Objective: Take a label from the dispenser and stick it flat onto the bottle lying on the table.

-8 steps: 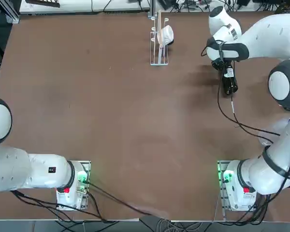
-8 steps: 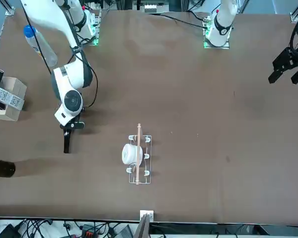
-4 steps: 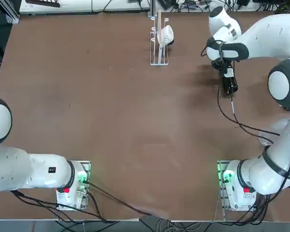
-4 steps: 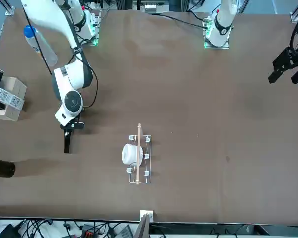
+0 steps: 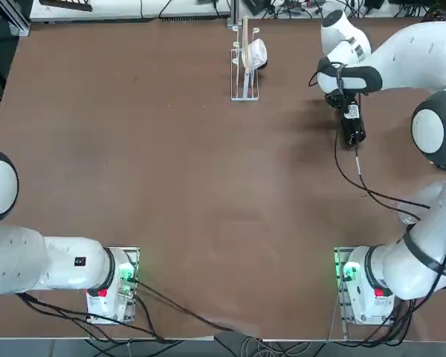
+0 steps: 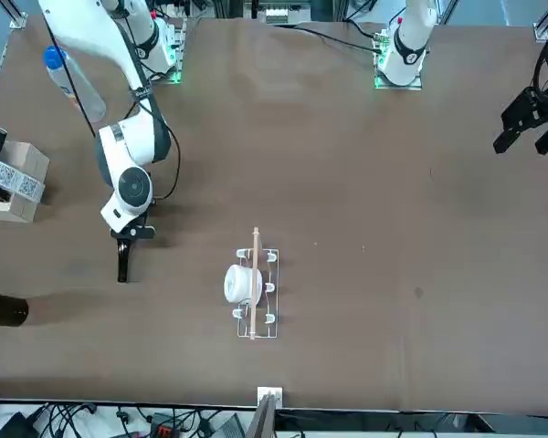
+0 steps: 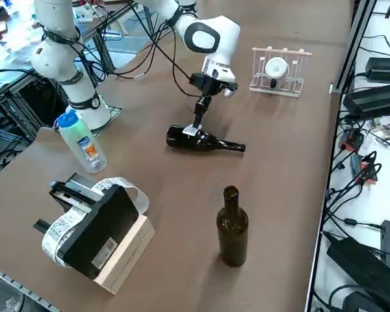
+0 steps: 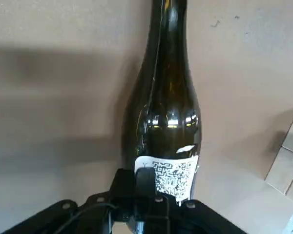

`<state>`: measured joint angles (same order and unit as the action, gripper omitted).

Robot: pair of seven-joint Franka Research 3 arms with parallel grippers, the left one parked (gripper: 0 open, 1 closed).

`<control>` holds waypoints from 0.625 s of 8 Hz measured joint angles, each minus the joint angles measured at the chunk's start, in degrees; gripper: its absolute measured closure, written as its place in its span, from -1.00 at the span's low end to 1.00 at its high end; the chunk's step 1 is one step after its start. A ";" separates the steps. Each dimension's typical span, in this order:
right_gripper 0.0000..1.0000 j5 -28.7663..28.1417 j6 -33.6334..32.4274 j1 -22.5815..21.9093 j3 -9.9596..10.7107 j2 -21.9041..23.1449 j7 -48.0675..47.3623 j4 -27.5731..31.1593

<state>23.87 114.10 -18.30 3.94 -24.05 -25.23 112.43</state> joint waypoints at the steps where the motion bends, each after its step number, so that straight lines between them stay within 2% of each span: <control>1: 0.92 0.00 0.01 0.00 0.00 -0.02 -0.07 -0.01; 3: 0.89 0.00 0.04 0.00 -0.01 -0.10 -0.14 -0.06; 5: 0.67 -0.01 0.19 0.01 0.00 -0.59 -0.18 -0.06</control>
<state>23.86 114.29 -18.29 3.93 -24.65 -25.41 112.38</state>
